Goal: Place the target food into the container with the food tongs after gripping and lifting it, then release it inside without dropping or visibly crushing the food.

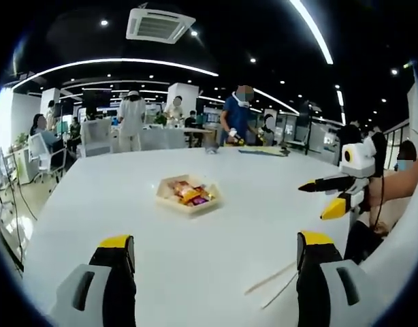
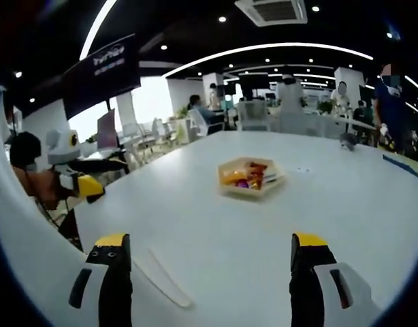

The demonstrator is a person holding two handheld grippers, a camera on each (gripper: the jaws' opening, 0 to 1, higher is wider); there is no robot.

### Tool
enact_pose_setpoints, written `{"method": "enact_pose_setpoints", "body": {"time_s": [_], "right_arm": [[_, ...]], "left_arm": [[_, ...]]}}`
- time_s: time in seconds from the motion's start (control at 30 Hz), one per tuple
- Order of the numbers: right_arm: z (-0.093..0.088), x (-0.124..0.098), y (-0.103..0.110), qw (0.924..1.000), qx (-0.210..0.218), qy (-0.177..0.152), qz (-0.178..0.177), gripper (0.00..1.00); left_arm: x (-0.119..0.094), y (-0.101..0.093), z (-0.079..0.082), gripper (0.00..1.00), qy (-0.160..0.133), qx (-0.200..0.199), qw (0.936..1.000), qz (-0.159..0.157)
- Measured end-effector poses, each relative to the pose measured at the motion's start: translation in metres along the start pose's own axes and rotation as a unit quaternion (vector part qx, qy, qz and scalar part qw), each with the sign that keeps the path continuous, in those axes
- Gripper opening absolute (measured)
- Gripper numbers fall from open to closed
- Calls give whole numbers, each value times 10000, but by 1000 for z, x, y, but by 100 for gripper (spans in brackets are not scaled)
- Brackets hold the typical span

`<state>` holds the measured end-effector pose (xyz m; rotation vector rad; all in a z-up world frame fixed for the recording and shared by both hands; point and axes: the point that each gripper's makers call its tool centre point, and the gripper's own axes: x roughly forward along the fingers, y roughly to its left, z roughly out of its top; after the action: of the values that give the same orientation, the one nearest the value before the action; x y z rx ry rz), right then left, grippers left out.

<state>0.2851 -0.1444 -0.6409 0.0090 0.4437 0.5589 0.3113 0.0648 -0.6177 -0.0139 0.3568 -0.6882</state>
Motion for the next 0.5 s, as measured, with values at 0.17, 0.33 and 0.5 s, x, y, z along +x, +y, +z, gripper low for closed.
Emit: {"method": "enact_pose_setpoints", "body": {"time_s": [0.17, 0.33, 0.5], "right_arm": [[-5, -2, 0, 10000, -5, 31, -9, 99], [-7, -4, -2, 10000, -20, 52, -38, 99], [-6, -3, 0, 10000, 32, -2, -29, 99]], "left_arm": [[2, -2, 1, 99, -5, 68, 10000, -50], [1, -5, -2, 99, 43, 119, 9999, -80], [0, -6, -2, 99, 54, 122, 9999, -102]]}}
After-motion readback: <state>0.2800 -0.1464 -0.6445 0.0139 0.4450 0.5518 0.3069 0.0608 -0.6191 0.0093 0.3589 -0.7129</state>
